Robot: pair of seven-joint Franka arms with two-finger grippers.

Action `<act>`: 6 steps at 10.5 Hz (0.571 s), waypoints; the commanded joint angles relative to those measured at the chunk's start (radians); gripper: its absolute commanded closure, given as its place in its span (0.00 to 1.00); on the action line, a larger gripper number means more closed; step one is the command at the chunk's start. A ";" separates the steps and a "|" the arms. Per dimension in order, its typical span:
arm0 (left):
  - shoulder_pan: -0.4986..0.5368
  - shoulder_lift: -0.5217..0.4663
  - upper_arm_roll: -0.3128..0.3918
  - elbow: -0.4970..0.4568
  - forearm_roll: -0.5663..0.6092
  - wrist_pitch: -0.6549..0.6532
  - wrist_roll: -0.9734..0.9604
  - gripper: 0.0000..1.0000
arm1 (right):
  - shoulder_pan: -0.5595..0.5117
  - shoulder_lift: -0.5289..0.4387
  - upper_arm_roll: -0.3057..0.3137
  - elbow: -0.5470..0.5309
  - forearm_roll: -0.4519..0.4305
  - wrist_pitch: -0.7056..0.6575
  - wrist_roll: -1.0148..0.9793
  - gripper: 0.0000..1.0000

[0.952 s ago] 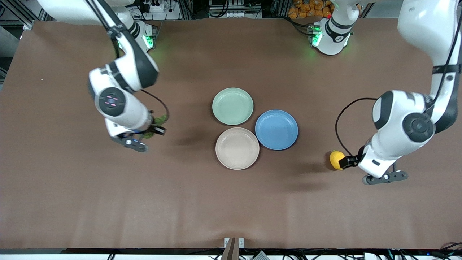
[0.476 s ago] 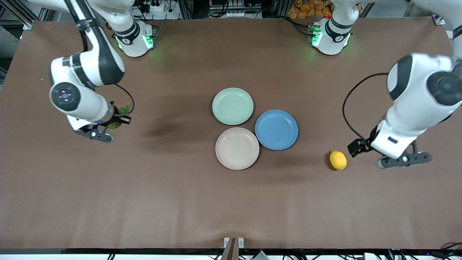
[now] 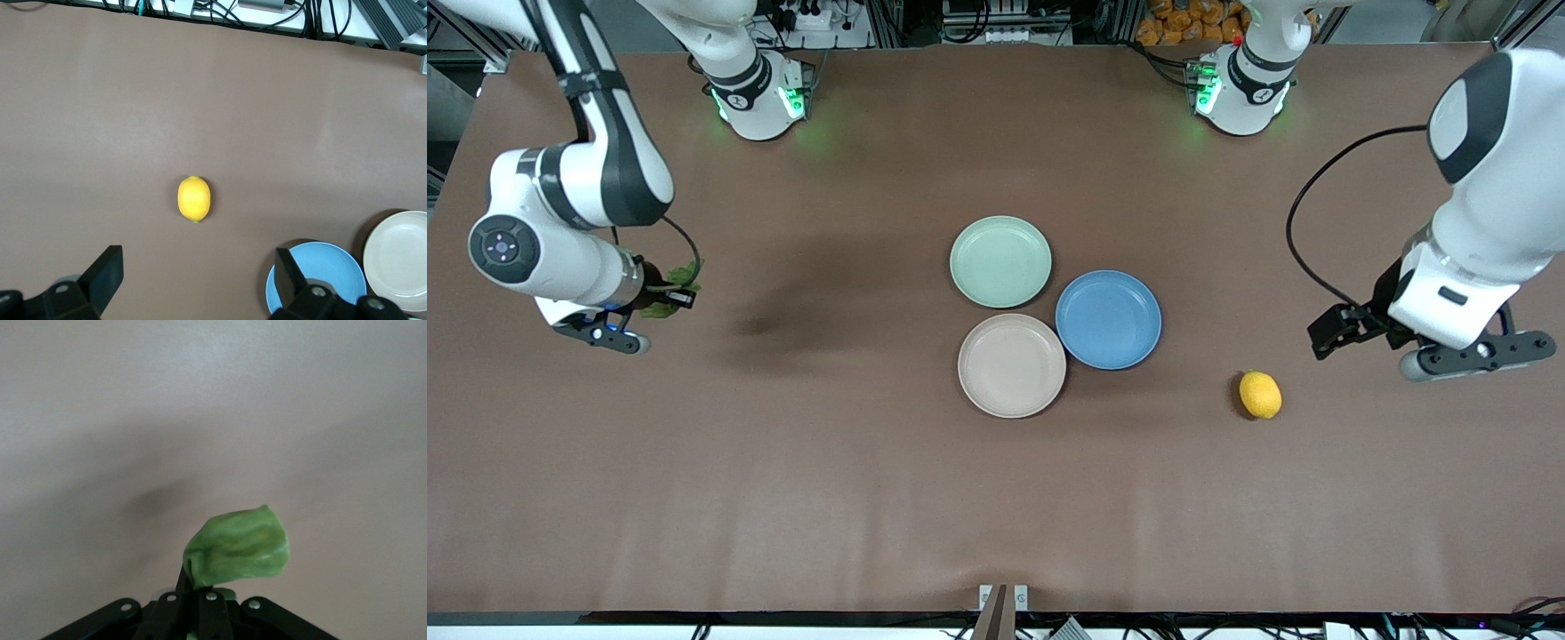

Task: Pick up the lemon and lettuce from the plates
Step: 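Open the left gripper and raise it while the right gripper lowers lettuce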

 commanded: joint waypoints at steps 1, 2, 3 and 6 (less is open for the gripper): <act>0.007 -0.070 -0.004 -0.007 -0.024 -0.082 0.003 0.00 | -0.042 0.056 0.013 -0.008 0.009 0.047 -0.019 1.00; 0.008 -0.103 -0.003 -0.009 -0.024 -0.110 0.006 0.00 | -0.056 0.072 0.013 -0.006 0.002 0.048 -0.022 1.00; 0.008 -0.124 -0.003 -0.009 -0.024 -0.130 0.006 0.00 | -0.059 0.098 0.012 0.000 -0.023 0.060 -0.020 1.00; 0.007 -0.167 0.005 -0.015 -0.051 -0.164 0.027 0.00 | -0.103 0.176 0.012 0.000 -0.081 0.140 -0.022 1.00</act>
